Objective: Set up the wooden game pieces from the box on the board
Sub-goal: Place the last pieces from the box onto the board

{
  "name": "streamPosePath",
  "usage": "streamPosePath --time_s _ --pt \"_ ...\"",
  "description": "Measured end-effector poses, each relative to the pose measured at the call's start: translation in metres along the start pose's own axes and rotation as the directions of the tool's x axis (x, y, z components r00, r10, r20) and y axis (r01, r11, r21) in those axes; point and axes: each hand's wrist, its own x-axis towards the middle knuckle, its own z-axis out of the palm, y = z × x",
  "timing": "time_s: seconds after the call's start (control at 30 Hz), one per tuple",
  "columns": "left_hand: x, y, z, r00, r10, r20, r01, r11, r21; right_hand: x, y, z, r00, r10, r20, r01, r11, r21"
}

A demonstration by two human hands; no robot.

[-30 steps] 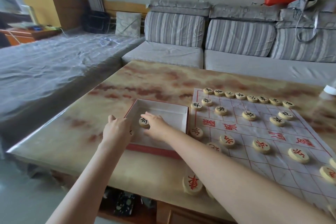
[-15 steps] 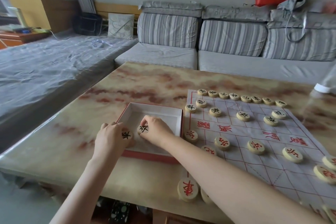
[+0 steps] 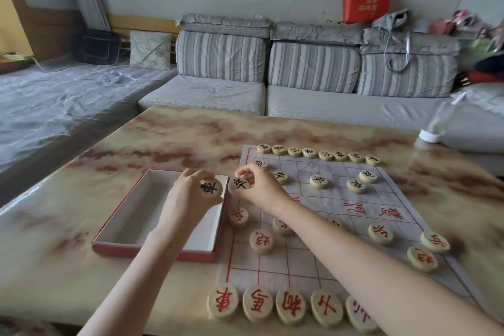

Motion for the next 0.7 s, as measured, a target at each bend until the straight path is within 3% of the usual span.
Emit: streamPosePath --time_s 0.23,0.37,0.57,0.7 --pt "0.016 0.053 0.054 0.994 0.025 0.105 -0.016 0.996 -0.089 -0.019 0.053 -0.074 0.994 0.063 -0.088 -0.067 0.997 -0.042" --pt "0.022 0.081 0.088 0.974 0.077 0.214 -0.03 0.976 -0.216 -0.03 0.108 -0.127 0.973 0.178 -0.149 -0.19 0.979 -0.072" --pt "0.033 0.126 0.145 0.946 0.165 0.279 -0.091 0.961 -0.259 -0.058 0.202 -0.199 0.875 0.392 -0.285 -0.398 0.917 0.04" --pt "0.036 0.143 0.176 0.934 0.174 0.312 -0.092 0.962 -0.259 -0.071 0.243 -0.231 0.807 0.463 -0.366 -0.496 0.868 0.006"
